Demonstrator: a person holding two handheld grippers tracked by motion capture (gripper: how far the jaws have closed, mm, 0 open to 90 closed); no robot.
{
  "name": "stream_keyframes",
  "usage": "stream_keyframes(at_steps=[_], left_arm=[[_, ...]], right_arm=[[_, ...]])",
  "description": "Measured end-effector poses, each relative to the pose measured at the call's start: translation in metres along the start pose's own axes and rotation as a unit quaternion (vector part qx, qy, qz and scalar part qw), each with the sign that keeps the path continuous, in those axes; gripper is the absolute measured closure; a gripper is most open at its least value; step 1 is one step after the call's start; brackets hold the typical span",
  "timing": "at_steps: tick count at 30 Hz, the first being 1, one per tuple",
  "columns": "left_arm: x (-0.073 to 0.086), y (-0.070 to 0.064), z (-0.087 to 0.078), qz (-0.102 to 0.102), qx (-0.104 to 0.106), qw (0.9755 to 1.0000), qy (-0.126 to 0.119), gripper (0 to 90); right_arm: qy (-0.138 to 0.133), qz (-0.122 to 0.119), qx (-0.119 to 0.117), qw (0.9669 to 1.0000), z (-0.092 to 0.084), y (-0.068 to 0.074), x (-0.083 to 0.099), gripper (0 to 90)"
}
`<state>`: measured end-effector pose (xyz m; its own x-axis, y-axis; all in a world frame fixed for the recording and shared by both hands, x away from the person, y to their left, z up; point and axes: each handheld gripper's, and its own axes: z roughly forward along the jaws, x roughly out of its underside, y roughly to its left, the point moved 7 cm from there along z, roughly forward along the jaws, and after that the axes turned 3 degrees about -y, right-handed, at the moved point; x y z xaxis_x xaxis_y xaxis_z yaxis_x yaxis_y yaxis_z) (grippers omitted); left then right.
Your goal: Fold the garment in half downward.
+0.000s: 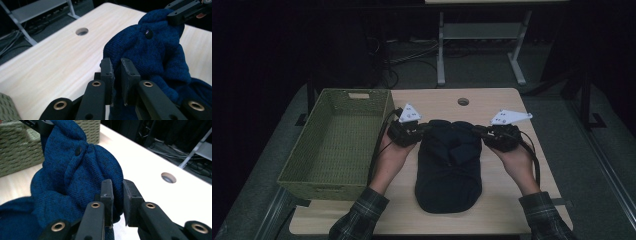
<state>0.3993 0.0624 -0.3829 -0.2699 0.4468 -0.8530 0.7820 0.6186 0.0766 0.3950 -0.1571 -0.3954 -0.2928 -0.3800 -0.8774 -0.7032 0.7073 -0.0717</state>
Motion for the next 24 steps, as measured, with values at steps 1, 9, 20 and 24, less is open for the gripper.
stream_keyframes(at_steps=[1, 9, 20, 24], left_arm=[[0.002, -0.002, 0.000, -0.003, 0.001, 1.0000, 0.001, 81.4], [0.019, -0.017, -0.009, 0.002, 0.014, 0.9999, 0.007, 81.1], [0.040, -0.030, -0.016, -0.001, 0.025, 0.9994, 0.023, 80.8], [0.048, -0.036, -0.018, 0.004, 0.030, 0.9990, 0.032, 80.6]], right_arm=[[0.002, 0.002, -0.003, 1.0000, 0.000, 0.003, 0.003, 79.7], [0.008, 0.003, -0.019, 0.9998, -0.007, 0.017, 0.019, 79.2], [0.016, 0.003, -0.035, 0.9992, -0.010, 0.038, 0.040, 78.8], [0.016, 0.005, -0.043, 0.9989, -0.013, 0.046, 0.048, 78.3]])
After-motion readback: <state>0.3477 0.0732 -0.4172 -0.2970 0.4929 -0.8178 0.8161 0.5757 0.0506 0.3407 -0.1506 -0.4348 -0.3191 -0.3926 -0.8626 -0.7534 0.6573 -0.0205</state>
